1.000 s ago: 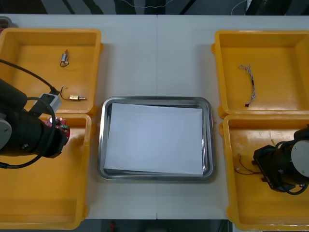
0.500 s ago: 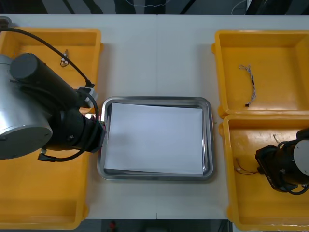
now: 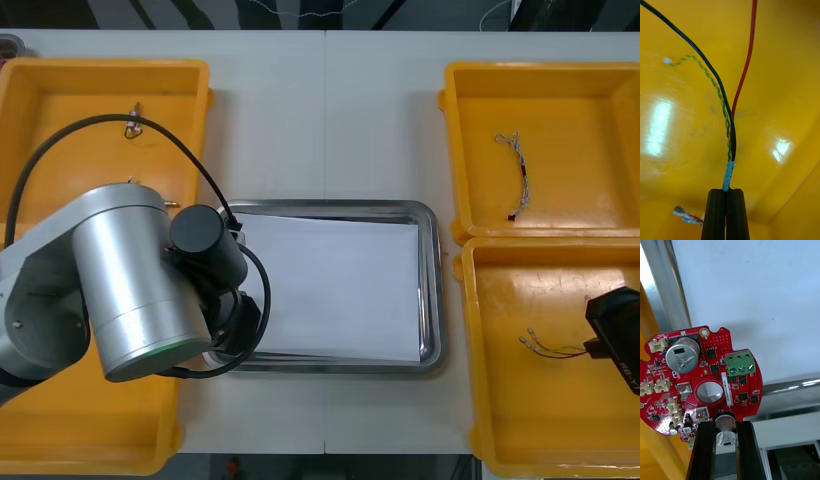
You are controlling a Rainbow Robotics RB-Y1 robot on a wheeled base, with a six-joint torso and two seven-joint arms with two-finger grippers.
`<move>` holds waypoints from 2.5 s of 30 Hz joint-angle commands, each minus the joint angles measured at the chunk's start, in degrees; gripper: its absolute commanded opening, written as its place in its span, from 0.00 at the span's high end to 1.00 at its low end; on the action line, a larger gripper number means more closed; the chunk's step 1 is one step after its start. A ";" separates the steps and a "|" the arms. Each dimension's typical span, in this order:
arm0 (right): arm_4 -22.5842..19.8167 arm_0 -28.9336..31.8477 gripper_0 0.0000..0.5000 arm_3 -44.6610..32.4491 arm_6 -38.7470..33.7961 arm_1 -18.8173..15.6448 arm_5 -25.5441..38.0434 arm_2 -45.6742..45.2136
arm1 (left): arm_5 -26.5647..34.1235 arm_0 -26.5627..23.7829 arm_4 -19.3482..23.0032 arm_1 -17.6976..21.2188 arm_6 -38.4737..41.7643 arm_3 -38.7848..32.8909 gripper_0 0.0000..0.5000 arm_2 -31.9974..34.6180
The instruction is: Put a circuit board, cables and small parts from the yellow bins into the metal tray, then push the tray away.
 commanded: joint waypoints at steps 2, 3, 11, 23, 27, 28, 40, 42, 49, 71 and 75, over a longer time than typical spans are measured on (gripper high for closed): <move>-5.11 -1.38 1.00 -6.45 2.53 -5.80 0.54 -5.09 | -4.72 -1.96 -4.02 -3.77 3.78 5.27 1.00 -3.00; -6.08 -1.38 1.00 -7.42 2.97 -6.24 0.54 -5.97 | -5.60 -1.96 -4.46 -4.30 3.86 6.32 1.00 -3.35; -14.95 -1.38 1.00 -10.76 5.69 -11.33 0.54 -9.84 | -9.64 -2.14 -6.66 -5.88 4.74 10.10 1.00 -6.07; -22.07 -0.85 1.00 -14.89 21.86 -18.28 0.54 -11.15 | -10.35 -2.14 -7.53 -6.05 6.50 10.54 0.99 -7.48; -25.15 -0.67 1.00 -16.03 25.47 -20.30 0.54 -11.33 | -10.52 -2.14 -7.71 -6.05 7.03 10.54 0.43 -7.48; -26.73 -0.50 1.00 -16.73 26.96 -21.53 0.54 -11.50 | -10.61 -2.14 -7.89 -6.05 7.38 10.54 0.24 -7.48; -29.89 0.12 1.00 -19.64 43.57 -24.34 0.54 -11.07 | -9.82 -2.14 -7.62 -5.79 9.31 6.76 0.02 -5.28; -30.07 0.03 1.00 -19.64 46.65 -24.52 0.54 -10.80 | -9.03 -2.23 -7.27 -5.61 9.31 5.71 0.01 -4.14; -29.89 -0.76 1.00 -19.64 54.65 -24.96 0.54 -8.78 | -3.14 -3.63 -5.78 -4.56 8.87 1.22 0.00 0.34; -34.90 -20.89 1.00 -19.81 61.15 -24.96 0.54 8.01 | 1.57 -7.50 14.09 7.39 -5.89 2.89 0.00 30.49; -34.64 -26.86 1.00 -18.93 61.85 -24.78 0.54 14.33 | 1.57 -7.50 13.82 8.89 -10.55 7.20 0.00 34.18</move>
